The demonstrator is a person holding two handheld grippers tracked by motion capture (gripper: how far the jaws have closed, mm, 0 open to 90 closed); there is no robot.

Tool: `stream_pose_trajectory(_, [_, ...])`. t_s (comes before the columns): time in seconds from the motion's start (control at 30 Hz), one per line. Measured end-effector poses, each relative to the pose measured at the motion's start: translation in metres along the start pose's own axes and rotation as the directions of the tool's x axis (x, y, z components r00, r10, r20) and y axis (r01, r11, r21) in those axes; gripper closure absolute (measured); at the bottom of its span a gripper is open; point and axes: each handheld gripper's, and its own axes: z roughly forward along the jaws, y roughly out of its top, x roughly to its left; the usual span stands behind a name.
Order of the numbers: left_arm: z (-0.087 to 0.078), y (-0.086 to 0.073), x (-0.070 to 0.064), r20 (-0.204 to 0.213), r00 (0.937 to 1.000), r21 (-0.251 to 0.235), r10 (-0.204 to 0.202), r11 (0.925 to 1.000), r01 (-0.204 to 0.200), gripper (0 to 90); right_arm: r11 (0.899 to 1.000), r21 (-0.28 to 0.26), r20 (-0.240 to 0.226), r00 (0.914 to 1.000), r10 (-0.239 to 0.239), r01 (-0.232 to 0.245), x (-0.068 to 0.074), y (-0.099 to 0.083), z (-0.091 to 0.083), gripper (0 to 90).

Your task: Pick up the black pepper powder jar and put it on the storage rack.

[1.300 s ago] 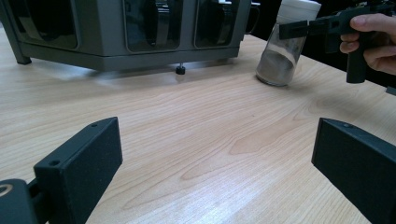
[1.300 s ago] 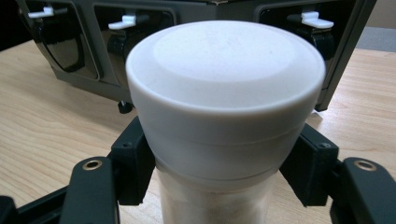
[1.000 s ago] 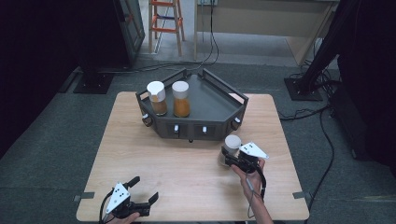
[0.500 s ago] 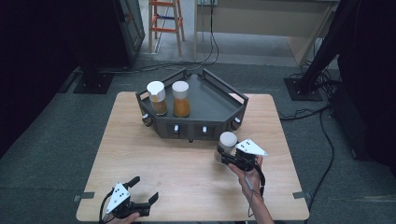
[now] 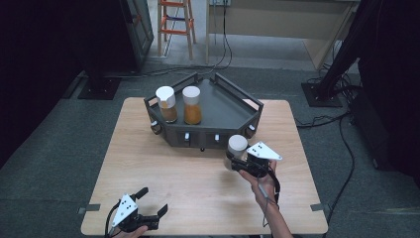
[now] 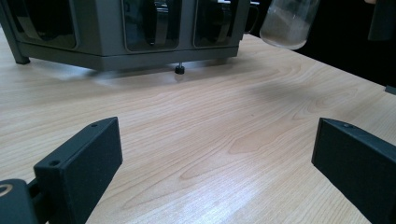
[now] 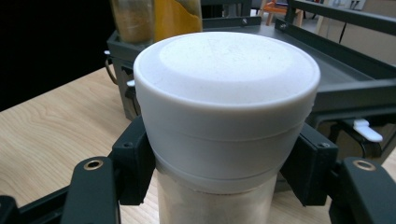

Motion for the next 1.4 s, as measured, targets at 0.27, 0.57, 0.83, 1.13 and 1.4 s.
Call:
stream_pose_trajectory(0.27, [0.0,0.0,0.0,-0.001,1.0,0.002,-0.001,1.0,0.001,1.6,1.0,0.005,-0.019,0.9998,-0.006,0.006,-0.001,0.012,0.001,35.1])
stream_pose_trajectory(0.57, [0.0,0.0,0.0,0.0,1.0,0.003,-0.002,1.0,0.002,1.6,1.0,-0.002,-0.053,0.9986,-0.01,0.01,-0.002,0.028,0.002,35.1])
stream_pose_trajectory(0.83, [0.0,0.0,0.001,0.001,1.0,0.003,-0.002,1.0,0.002,1.6,1.0,0.001,-0.07,0.9973,-0.024,0.024,-0.001,0.045,0.006,35.1])
stream_pose_trajectory(1.13, [0.0,0.0,0.001,0.001,1.0,0.002,-0.002,1.0,0.002,1.6,1.0,-0.004,-0.083,0.9963,-0.023,0.023,-0.001,0.059,0.009,35.0])
stream_pose_trajectory(1.4, [0.0,0.0,0.002,0.001,1.0,0.003,-0.001,1.0,0.001,1.6,1.0,-0.005,-0.094,0.9954,-0.018,0.018,-0.002,0.073,0.012,35.0])
